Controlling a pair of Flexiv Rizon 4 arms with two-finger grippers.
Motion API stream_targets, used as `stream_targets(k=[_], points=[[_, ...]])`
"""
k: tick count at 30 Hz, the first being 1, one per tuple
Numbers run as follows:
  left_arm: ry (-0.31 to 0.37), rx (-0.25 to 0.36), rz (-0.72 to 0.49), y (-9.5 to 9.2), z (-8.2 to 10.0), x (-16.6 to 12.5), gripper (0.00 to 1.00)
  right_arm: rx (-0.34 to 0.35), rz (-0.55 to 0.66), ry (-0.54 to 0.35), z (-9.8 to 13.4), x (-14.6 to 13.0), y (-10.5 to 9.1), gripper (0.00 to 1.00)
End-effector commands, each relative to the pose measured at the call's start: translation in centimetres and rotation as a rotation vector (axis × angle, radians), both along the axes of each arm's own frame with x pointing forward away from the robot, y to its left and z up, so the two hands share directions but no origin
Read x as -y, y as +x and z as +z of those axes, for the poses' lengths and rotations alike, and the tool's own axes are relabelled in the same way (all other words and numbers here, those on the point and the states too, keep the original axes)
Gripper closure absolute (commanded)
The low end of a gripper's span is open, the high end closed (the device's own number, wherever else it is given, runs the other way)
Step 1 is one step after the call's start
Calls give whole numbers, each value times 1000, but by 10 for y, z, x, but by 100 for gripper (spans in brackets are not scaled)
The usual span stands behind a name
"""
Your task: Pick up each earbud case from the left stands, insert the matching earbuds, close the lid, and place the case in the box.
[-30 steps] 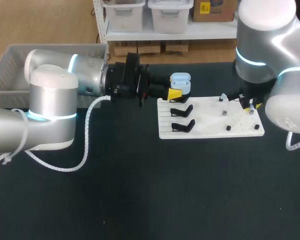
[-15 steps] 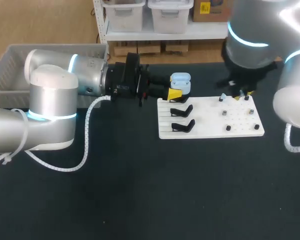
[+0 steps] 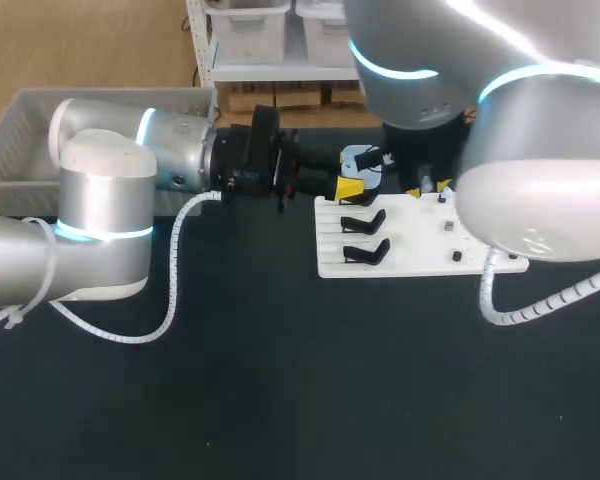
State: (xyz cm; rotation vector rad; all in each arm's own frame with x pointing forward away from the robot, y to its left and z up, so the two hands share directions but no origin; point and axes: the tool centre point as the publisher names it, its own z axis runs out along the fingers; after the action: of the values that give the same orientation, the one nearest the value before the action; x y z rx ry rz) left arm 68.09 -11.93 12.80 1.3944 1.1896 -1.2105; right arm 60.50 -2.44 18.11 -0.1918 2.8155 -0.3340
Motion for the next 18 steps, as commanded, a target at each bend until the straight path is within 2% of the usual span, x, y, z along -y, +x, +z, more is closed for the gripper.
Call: stream_targets(k=[1, 12, 18], points=[[-4, 3, 4, -1, -1, 0, 100, 0, -3, -5, -1, -2, 1, 100], [-4, 3, 4, -1, -1, 0, 100, 0, -3, -5, -1, -2, 1, 100], [-4, 3, 4, -1, -1, 0, 100, 32, -97, 26, 8, -25, 16, 100]])
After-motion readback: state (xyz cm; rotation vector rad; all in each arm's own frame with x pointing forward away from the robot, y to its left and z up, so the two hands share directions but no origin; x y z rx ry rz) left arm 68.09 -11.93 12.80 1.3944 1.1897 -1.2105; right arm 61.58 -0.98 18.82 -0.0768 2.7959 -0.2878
